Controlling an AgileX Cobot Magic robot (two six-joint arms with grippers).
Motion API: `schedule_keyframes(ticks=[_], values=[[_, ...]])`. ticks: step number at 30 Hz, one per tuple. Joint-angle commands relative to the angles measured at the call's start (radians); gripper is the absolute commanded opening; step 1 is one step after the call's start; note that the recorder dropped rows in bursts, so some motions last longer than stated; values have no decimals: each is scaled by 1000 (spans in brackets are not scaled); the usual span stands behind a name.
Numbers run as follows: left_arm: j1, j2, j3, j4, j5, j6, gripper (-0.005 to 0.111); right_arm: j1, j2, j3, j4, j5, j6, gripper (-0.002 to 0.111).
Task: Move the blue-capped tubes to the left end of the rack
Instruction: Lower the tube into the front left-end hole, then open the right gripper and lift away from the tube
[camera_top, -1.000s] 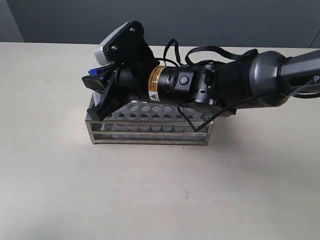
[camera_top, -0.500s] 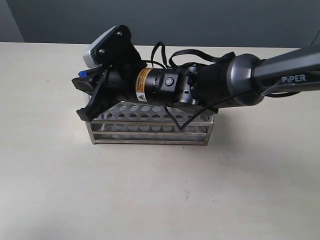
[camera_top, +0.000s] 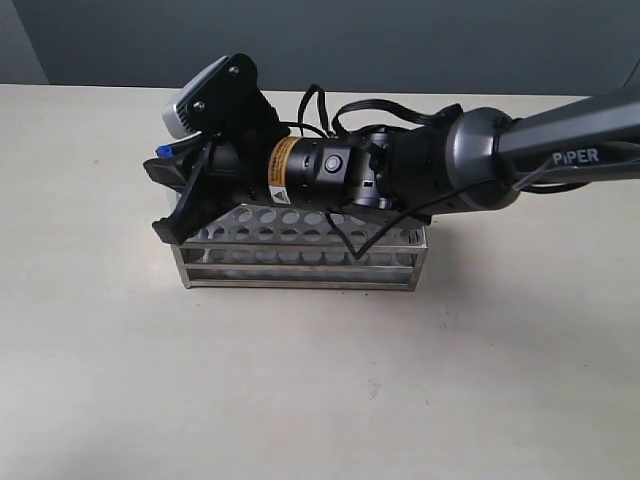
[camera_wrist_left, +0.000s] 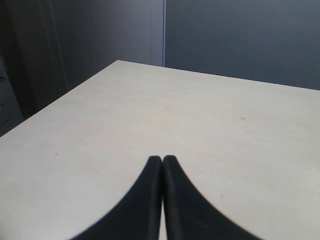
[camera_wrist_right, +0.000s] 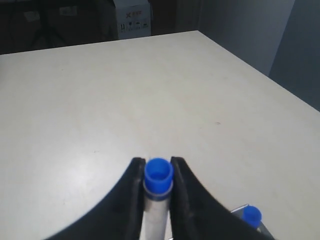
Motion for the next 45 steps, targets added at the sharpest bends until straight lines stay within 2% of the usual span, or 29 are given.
schedule_keyframes(ticks=[1,13,15,19,21,32,34,35,36,40,45], values=[[2,-4,-3,-5,-5,-1,1,1,-23,-2,-74,69,49,-1],[2,-4,-3,0,-6,-1,1,1,-9,-2,-109,101,71,-1],[2,-4,-3,0,-6,-1,1,1,-10,-2,-109,101,75,5],[2,-4,-3,0,-6,-1,1,1,-10,-2,-109,103,75,29],[2,-4,-3,0,-6,-1,1,1,-10,-2,-112,107,75,34],[2,-4,-3,0,-6,-1,1,1,-37,-2,-99,114,93,32],[2,-4,-3,0,-6,-1,1,-3,-79,-2,-74,137,94,20],[2,-4,-3,0,-6,-1,1,-7,-104,-2,-73,159,94,11],[2,-4,-3,0,-6,-1,1,-20,-133,-2,-77,186,94,-1],[2,-4,-3,0,-6,-1,1,-97,-252,-2,-74,313,94,0],[2,-4,-3,0,-6,-1,1,-268,-445,93,-49,400,96,0]])
